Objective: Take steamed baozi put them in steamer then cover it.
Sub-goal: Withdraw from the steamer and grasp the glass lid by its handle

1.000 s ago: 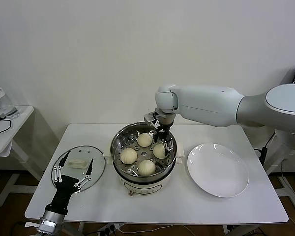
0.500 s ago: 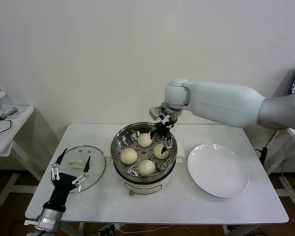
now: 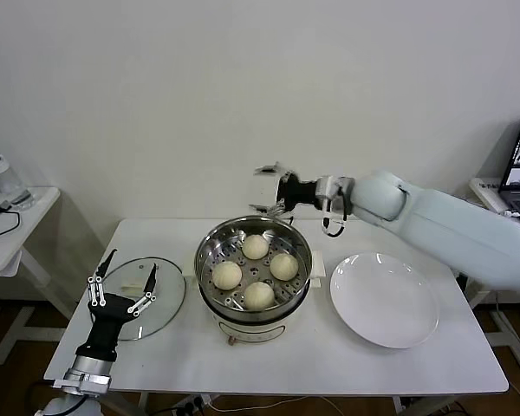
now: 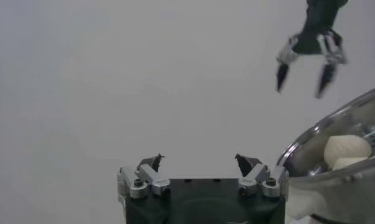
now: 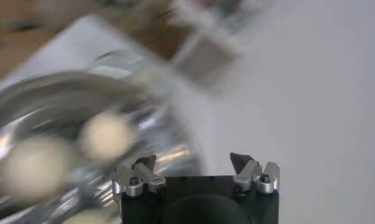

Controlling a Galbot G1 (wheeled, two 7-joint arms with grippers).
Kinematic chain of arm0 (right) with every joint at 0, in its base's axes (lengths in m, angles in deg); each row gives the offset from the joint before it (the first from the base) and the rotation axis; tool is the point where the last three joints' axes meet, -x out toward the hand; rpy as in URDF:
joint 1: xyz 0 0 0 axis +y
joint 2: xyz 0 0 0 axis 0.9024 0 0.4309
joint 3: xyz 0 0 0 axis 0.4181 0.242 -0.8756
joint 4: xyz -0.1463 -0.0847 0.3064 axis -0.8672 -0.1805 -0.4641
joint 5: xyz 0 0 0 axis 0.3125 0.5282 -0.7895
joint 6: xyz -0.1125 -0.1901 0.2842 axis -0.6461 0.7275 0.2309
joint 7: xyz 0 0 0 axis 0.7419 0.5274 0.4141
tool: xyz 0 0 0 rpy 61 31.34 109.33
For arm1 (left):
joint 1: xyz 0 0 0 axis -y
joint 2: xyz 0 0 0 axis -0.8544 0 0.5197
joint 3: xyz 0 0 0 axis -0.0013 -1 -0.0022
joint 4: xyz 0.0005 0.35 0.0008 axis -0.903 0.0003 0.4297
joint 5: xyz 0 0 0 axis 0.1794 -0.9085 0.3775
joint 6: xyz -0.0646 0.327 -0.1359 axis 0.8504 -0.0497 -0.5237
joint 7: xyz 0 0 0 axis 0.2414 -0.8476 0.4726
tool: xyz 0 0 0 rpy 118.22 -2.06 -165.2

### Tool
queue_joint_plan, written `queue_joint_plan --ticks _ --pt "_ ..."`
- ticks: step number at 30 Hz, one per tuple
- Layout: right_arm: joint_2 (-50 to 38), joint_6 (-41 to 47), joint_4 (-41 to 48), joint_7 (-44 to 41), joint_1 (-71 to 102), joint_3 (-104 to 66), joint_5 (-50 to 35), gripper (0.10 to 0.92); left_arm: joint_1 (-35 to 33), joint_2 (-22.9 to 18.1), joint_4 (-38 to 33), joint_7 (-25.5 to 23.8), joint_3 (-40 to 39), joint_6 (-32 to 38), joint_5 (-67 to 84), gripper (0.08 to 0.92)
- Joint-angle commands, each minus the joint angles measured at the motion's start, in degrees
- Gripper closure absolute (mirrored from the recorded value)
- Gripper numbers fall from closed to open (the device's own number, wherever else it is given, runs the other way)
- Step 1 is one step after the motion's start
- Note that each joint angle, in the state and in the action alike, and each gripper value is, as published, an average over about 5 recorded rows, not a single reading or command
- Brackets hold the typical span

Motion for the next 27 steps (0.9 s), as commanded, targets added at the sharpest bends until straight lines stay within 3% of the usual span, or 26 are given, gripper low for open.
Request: queue_joint_plan --ticks 1,7,16,27 --pt "-1.2 -7.2 -4.7 33.9 48.1 -52.8 6.4 0.203 1.7 -0.8 3.2 2.7 0.4 -4.4 -13.6 0.177" --pt "9.7 -10.0 -2.8 29.9 63.2 -69.4 12.9 0.203 2.6 -0.3 8.3 1.8 2.6 -1.6 -23.5 0.177" --pt "23.3 -14.5 -2.6 24.7 76.5 -79.8 18.7 0.203 4.7 0.7 22.0 3.7 4.7 1.4 -41.7 0.177" --pt "28.2 -16.3 -3.1 23.1 81.1 -80.1 21.2 0.203 10.6 0.1 35.5 11.1 3.9 6.9 -53.1 0.177"
